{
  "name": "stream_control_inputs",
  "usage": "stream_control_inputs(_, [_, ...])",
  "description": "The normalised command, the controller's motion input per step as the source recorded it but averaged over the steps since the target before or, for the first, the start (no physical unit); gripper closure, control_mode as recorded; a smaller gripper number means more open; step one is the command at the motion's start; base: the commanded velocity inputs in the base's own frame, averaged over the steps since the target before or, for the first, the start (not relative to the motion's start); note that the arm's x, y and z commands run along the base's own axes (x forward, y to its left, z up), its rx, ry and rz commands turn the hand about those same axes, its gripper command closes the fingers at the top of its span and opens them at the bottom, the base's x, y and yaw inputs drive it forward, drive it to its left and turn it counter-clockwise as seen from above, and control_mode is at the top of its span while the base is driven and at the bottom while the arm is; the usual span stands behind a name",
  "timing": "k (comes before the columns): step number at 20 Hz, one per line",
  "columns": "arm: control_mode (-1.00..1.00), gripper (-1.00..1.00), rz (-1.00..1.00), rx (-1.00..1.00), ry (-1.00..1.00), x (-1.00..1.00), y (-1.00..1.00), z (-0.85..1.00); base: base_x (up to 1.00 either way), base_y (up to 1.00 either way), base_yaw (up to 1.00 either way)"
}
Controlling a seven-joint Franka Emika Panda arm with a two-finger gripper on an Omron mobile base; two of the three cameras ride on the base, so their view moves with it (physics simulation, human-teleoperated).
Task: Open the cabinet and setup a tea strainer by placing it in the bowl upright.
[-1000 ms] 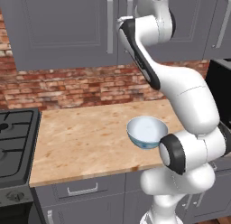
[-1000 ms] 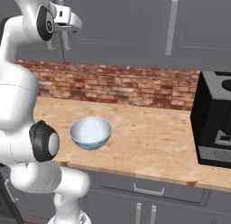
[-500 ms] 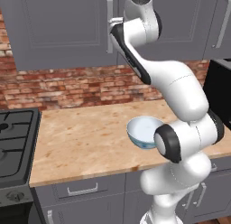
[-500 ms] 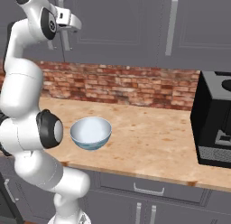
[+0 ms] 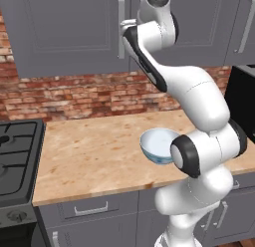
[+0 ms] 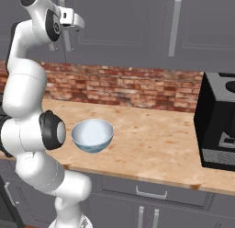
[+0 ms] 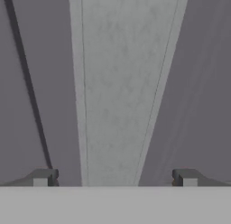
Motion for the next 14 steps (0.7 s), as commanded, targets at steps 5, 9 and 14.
stream_control_inputs(5, [-1.00, -1.00, 0.02, 0.00, -0.03, 0.22, 0.00, -0.06, 0.00, 0.00, 0.00])
stream_control_inputs(9, [-1.00, 1.00, 0.02, 0.00, -0.02, 0.20, 0.00, -0.04, 0.00, 0.00, 0.00])
stream_control_inputs(14, [-1.00, 1.00, 0.01, 0.00, 0.00, 0.21, 0.00, 0.00, 0.00, 0.00, 0.00])
